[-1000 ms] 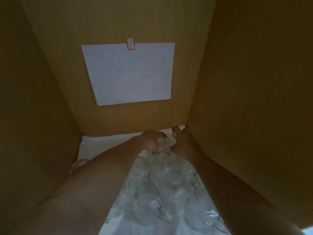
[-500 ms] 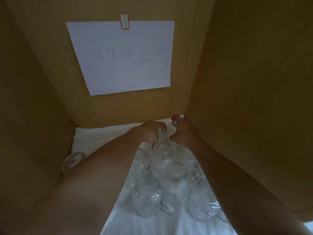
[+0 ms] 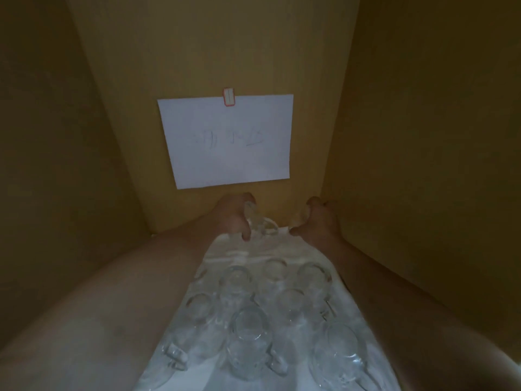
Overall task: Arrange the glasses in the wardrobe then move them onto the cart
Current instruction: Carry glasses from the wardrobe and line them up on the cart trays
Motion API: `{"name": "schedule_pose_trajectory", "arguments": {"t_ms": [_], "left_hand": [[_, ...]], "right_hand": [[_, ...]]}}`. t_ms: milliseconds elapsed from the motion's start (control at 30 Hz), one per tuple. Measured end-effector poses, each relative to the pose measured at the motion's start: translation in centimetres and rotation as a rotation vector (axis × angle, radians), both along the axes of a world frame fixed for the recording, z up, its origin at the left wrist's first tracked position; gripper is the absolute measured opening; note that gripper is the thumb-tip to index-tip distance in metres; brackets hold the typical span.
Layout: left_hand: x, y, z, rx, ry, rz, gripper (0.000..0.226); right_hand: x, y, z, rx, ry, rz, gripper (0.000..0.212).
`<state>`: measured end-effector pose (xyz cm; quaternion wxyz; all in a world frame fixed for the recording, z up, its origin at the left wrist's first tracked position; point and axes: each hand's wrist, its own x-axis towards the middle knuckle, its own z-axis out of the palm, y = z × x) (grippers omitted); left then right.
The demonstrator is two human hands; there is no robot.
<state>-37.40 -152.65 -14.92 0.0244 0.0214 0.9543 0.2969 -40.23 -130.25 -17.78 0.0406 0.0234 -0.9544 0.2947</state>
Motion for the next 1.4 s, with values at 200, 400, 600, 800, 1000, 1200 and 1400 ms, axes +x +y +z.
{"name": "schedule_pose_trajectory", "arguments": {"t_ms": [200, 400, 600, 800, 1000, 1200, 1400], "left_hand": [[3.1, -1.2, 3.6, 0.348, 0.220, 0.264, 0.075], [5.9, -1.1, 6.6, 0.676, 0.399, 0.425, 0.072], [9.2, -0.5, 8.9, 1.029, 0.436, 0.569, 0.078], [12.7, 0.3, 8.6, 1.290, 0.318, 0.567, 0.057], [16.1, 0.9, 8.9, 1.408, 0.288, 0.452, 0.053], [19.0, 1.0, 9.7, 1.526, 0.238, 0.294, 0.062], [22.9, 0.9, 10.6, 1.518, 0.145, 0.274, 0.062]], "right_hand": [[1.1, -1.2, 2.4, -0.157, 0.111, -0.083, 0.089], [2.0, -1.9, 3.7, -0.528, 0.170, -0.143, 0.090], [3.9, -2.1, 5.3, -0.813, 0.169, -0.185, 0.091], [5.9, -2.4, 6.6, -1.171, -0.115, -0.154, 0.114], [9.4, -2.1, 6.9, -1.235, -0.146, -0.056, 0.080], [13.8, -2.3, 8.3, -1.291, -0.083, -0.042, 0.081], [18.8, -1.8, 9.0, -1.248, -0.092, -0.043, 0.086]]}}
